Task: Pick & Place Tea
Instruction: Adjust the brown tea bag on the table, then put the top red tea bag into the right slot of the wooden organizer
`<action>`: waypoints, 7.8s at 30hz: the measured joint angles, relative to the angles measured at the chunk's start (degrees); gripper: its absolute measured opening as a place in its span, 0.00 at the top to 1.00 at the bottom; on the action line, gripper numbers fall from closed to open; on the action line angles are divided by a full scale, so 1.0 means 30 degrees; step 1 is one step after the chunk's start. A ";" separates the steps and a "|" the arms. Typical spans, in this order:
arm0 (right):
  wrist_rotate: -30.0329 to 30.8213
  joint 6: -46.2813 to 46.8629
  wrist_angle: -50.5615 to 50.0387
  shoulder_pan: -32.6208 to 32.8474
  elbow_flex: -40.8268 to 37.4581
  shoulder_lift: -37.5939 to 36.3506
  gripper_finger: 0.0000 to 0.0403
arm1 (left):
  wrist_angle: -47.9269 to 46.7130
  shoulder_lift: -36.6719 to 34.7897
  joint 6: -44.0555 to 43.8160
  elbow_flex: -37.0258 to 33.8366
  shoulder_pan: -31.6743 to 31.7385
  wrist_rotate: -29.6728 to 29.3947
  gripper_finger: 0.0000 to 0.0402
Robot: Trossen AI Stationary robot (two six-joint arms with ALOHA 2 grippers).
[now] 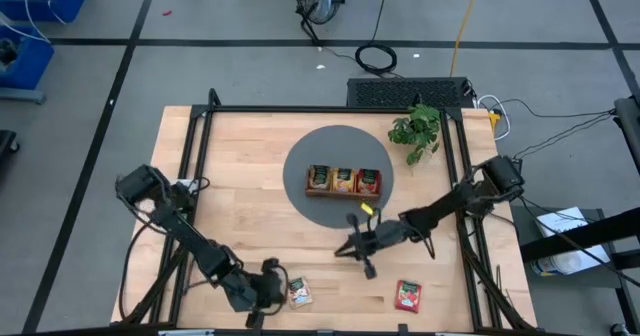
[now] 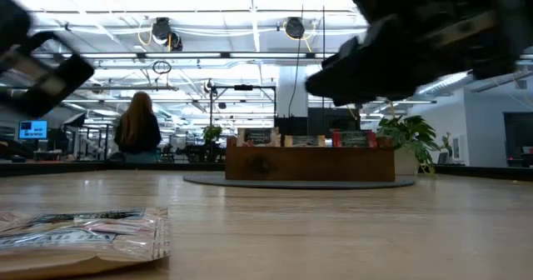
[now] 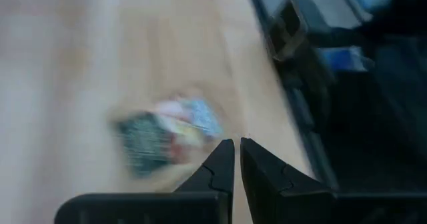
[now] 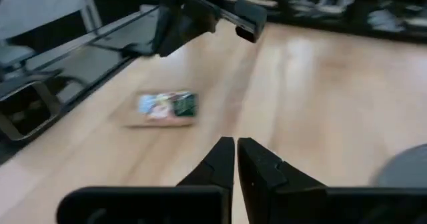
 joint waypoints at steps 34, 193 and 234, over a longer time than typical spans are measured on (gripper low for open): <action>0.0007 0.0572 -0.2232 0.1773 0.0000 -0.0199 0.99 | -0.4134 0.3838 -0.0233 0.4433 0.1595 0.3049 0.92; 1.0791 1.0104 -1.3114 0.6131 0.0299 -0.6165 0.65 | -0.2642 0.5285 1.0116 1.0656 0.6732 -0.3412 0.98; 0.4536 0.9989 -2.6944 0.0306 0.6193 -0.6710 1.00 | 0.1136 0.1927 0.7629 0.1474 0.1649 -0.4080 0.95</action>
